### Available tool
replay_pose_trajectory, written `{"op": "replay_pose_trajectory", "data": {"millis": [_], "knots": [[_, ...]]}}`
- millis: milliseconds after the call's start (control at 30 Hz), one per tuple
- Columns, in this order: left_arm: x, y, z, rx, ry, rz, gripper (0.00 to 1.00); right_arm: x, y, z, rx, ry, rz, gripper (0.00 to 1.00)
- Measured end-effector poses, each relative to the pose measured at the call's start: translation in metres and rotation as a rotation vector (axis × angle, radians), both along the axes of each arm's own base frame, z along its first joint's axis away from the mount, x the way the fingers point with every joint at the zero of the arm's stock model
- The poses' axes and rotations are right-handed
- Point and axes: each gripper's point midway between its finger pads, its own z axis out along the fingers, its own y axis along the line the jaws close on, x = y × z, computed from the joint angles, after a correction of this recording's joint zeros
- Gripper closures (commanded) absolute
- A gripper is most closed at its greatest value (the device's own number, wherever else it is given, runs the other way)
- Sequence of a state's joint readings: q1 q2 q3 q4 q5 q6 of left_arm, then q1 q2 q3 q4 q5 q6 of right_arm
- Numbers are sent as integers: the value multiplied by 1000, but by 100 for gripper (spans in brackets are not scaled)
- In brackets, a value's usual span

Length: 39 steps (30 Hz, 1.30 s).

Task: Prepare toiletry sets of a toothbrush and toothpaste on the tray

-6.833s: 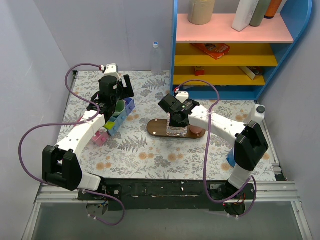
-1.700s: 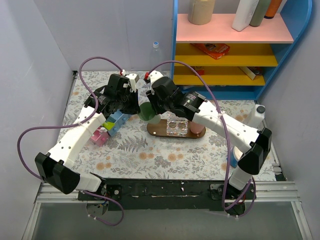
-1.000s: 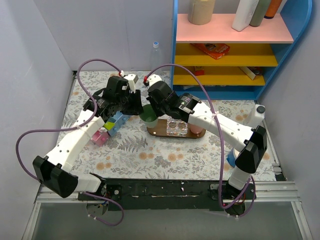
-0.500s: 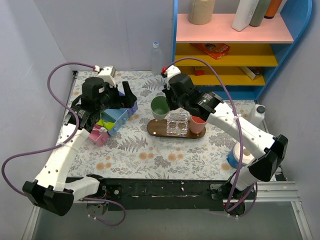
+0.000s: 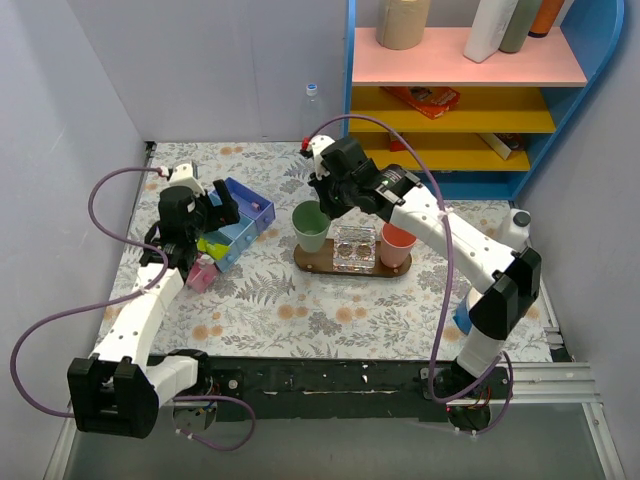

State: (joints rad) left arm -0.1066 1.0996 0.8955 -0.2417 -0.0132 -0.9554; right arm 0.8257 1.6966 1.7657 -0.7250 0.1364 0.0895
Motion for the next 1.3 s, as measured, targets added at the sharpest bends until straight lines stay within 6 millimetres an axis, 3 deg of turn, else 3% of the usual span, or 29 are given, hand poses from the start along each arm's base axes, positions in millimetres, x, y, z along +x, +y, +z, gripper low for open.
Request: {"op": "replay_pose_trajectory", "data": {"millis": [167, 367, 633, 1300], "knots": [[-9, 16, -24, 44, -6, 69, 2, 6, 6, -26, -41, 64, 33, 99], [0, 22, -8, 58, -80, 103, 2, 21, 7, -51, -61, 125, 29, 99], [2, 22, -4, 69, -96, 105, 2, 27, 9, -69, -96, 144, 32, 99], [2, 20, -3, 75, -103, 97, 2, 33, 15, -82, -89, 139, 30, 99]]}}
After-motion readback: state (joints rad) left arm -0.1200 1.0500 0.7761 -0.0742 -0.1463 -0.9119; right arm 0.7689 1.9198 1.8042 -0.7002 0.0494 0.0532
